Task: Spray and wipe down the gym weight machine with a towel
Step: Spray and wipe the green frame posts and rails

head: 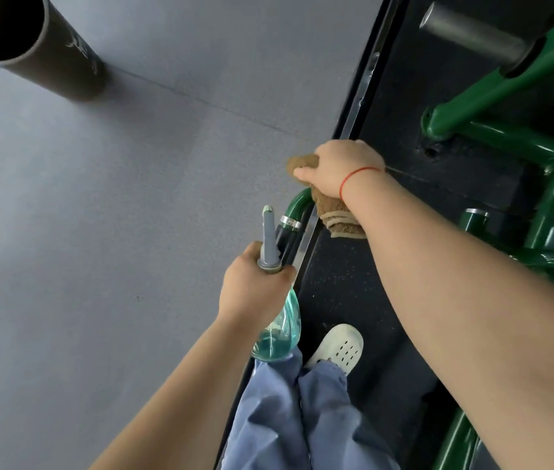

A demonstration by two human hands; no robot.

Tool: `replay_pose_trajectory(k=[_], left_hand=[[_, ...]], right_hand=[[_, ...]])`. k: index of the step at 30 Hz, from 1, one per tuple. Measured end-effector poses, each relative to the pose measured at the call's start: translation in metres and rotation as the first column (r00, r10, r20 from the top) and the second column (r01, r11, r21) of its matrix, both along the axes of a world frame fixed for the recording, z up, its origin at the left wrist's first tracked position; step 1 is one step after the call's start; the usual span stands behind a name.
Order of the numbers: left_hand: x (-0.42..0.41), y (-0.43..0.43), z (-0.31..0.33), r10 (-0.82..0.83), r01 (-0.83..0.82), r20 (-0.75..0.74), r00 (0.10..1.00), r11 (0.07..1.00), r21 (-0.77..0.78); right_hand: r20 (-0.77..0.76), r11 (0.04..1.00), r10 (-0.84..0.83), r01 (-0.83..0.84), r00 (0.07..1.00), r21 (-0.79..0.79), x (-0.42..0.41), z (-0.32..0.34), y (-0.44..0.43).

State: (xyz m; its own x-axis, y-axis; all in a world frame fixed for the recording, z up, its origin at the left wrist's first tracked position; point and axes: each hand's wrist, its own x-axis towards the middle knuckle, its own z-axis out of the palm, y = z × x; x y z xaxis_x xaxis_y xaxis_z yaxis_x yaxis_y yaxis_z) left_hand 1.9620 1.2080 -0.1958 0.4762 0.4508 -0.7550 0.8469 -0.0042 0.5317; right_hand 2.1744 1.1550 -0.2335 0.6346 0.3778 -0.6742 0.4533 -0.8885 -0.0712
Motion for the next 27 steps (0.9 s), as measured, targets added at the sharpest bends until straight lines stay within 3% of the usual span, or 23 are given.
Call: replay_pose_trajectory(k=[3, 5, 8, 13, 16, 19, 21, 24, 27], left_hand=[[-0.002, 0.004, 0.001, 0.130, -0.130, -0.004, 0.991, 0.988, -0.079], [-0.003, 0.006, 0.002, 0.144, -0.144, -0.008, 0.990, 0.984, -0.101], [-0.006, 0.009, 0.003, 0.108, -0.107, 0.011, 0.994, 0.989, -0.104], [-0.013, 0.008, 0.000, -0.050, 0.053, 0.038, 0.998, 0.996, -0.076], [-0.012, 0.009, 0.000, -0.136, 0.138, 0.056, 0.989, 0.990, -0.040], [-0.010, 0.013, -0.001, -0.137, 0.140, 0.057, 0.989, 0.989, -0.050], [-0.010, 0.015, -0.002, -0.109, 0.111, 0.040, 0.993, 0.991, -0.069], [-0.010, 0.015, 0.000, -0.131, 0.132, 0.026, 0.991, 0.988, -0.077], [-0.008, 0.016, 0.002, -0.200, 0.200, 0.009, 0.980, 0.978, -0.064]], right_hand=[[0.007, 0.969, 0.229, -0.229, 0.973, 0.093, -0.016, 0.014, 0.022], [0.015, 0.935, 0.283, -0.280, 0.959, 0.216, -0.038, 0.022, 0.025], [0.056, 0.895, 0.168, -0.176, 0.984, 0.411, -0.080, 0.015, 0.010], [-0.040, 0.733, -0.138, 0.129, 0.990, 0.668, -0.110, -0.001, -0.027], [-0.048, 0.698, -0.150, 0.141, 0.987, 0.702, -0.108, 0.002, -0.036], [0.135, 0.723, -0.232, 0.078, 0.963, 0.686, -0.104, 0.004, -0.038], [0.159, 0.733, -0.317, 0.135, 0.935, 0.667, -0.109, 0.001, -0.041], [0.060, 0.718, -0.328, 0.207, 0.943, 0.664, -0.132, -0.005, -0.053], [-0.125, 0.642, -0.469, 0.435, 0.874, 0.631, -0.145, -0.012, -0.071]])
